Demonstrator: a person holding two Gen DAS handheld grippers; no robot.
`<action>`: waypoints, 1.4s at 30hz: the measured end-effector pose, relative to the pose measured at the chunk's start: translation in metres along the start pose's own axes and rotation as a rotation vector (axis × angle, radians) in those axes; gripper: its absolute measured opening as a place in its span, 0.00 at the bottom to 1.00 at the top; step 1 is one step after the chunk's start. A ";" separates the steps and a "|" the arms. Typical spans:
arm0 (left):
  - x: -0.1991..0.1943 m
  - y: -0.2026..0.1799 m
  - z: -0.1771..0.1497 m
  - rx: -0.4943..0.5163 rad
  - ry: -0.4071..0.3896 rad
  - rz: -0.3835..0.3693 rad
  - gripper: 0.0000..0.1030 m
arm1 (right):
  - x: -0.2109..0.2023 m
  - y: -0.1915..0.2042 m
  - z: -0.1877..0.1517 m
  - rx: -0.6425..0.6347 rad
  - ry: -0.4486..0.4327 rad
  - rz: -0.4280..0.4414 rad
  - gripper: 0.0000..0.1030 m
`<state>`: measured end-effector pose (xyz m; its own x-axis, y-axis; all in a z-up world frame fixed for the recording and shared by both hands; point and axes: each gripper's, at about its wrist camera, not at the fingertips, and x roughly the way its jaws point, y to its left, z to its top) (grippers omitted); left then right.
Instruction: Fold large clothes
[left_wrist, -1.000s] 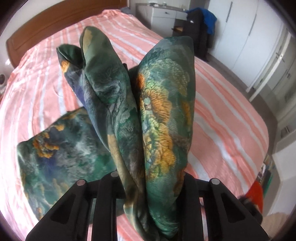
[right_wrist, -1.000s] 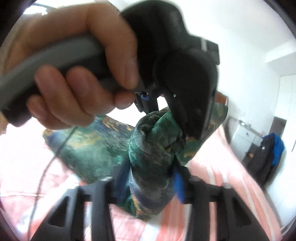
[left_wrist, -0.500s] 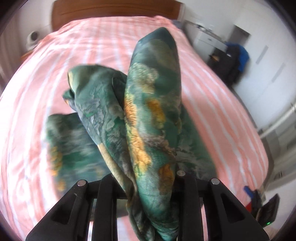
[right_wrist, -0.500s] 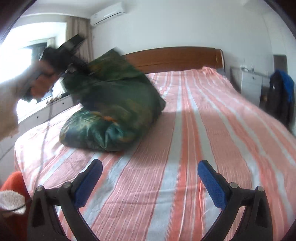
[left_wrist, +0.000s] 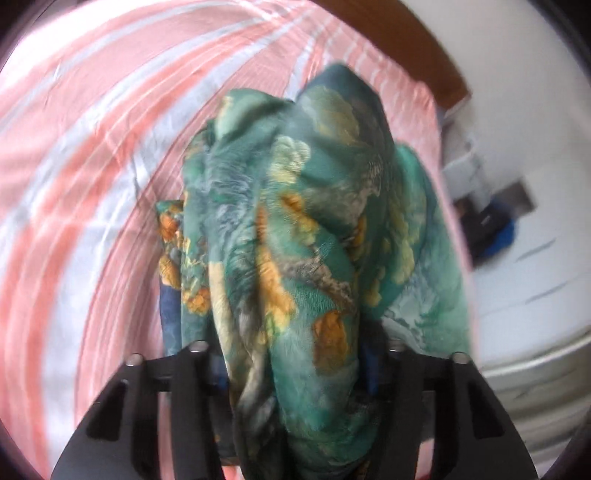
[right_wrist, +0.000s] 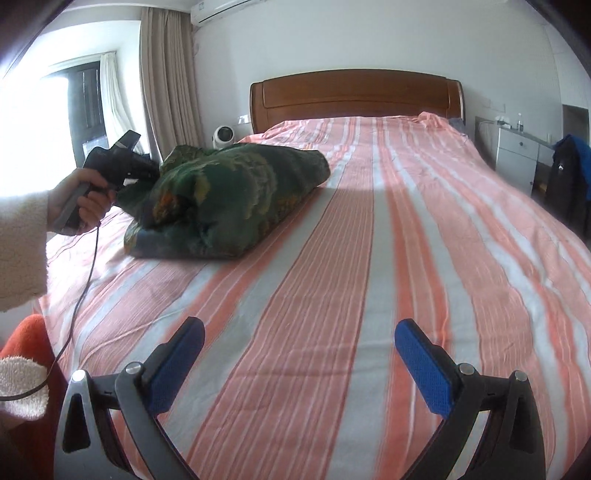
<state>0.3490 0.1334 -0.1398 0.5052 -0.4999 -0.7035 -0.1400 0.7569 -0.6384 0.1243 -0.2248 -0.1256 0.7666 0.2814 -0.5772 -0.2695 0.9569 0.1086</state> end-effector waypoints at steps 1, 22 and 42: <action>-0.005 0.003 -0.001 -0.017 -0.012 -0.010 0.65 | -0.001 0.000 -0.002 0.001 0.004 0.001 0.99; -0.107 -0.040 -0.101 0.439 -0.336 0.551 0.92 | 0.000 0.014 -0.024 0.038 0.075 -0.031 0.99; -0.097 -0.008 -0.118 0.375 -0.349 0.621 0.92 | 0.029 0.024 0.104 0.145 -0.033 0.027 0.99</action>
<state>0.2006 0.1263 -0.1039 0.6745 0.1721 -0.7180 -0.2188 0.9754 0.0282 0.2011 -0.1864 -0.0557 0.7800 0.3067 -0.5455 -0.2050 0.9488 0.2403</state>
